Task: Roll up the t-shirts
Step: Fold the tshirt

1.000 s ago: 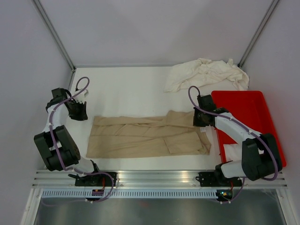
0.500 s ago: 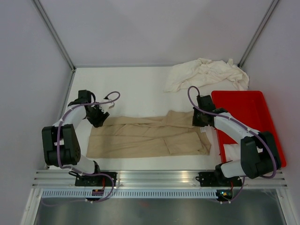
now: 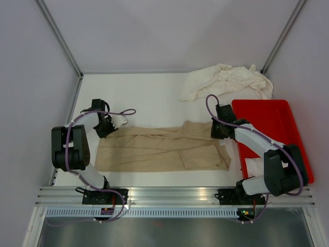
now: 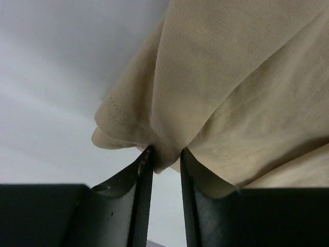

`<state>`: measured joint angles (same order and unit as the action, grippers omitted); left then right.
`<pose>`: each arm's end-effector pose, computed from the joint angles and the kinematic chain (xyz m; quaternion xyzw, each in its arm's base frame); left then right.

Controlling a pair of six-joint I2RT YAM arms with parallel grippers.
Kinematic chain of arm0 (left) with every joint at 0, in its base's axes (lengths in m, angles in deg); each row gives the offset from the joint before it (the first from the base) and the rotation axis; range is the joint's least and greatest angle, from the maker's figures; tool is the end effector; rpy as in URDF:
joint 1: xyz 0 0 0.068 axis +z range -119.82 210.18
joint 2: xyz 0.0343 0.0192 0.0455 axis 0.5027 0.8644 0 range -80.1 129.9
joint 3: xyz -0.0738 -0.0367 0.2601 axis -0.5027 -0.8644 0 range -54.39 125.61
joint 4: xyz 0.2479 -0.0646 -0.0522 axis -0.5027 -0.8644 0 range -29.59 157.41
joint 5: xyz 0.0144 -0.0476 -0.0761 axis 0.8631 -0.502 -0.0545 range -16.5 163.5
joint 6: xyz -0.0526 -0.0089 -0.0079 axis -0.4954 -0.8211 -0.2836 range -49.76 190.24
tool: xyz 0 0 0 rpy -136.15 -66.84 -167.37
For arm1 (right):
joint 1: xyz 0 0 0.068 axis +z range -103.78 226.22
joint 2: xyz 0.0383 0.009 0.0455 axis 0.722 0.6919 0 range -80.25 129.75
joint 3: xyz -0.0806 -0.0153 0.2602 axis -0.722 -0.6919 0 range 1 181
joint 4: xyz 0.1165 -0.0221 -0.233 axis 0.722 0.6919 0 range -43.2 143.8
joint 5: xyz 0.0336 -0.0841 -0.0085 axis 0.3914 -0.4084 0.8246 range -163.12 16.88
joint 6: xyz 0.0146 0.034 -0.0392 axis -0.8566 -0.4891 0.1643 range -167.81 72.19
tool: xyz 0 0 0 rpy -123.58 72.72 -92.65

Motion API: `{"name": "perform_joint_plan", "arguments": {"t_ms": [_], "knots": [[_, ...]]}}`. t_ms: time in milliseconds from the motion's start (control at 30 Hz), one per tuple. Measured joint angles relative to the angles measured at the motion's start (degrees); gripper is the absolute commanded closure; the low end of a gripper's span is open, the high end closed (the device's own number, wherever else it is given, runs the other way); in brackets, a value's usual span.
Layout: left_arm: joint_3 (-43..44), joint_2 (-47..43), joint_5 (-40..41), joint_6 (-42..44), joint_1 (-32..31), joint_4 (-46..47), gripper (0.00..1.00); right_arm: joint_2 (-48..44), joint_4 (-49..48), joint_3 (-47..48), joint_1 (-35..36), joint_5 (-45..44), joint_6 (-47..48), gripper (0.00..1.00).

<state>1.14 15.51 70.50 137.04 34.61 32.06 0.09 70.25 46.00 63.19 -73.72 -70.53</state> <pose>0.2987 0.0212 0.1584 0.5164 0.8465 0.0528 0.1182 0.2555 0.0776 0.1872 0.0497 0.9618 0.0865 0.2548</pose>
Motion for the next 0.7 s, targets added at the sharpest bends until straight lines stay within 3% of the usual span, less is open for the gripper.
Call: {"name": "perform_joint_plan", "arguments": {"t_ms": [567, 667, 700], "knots": [[3.69, 0.35, -2.05, 0.79, -0.02, -1.27, 0.63, 0.42, -0.35, -0.35, 0.00, 0.33, 0.02, 1.00], [4.02, 1.62, -2.01, 0.79, -0.02, -1.29, 0.75, 0.42, -0.33, -0.35, 0.00, 0.31, 0.02, 1.00], [4.02, 2.19, -1.99, 0.79, -0.02, -1.36, 0.87, 0.42, -0.35, -0.35, 0.00, 0.31, 0.02, 1.00]]}}
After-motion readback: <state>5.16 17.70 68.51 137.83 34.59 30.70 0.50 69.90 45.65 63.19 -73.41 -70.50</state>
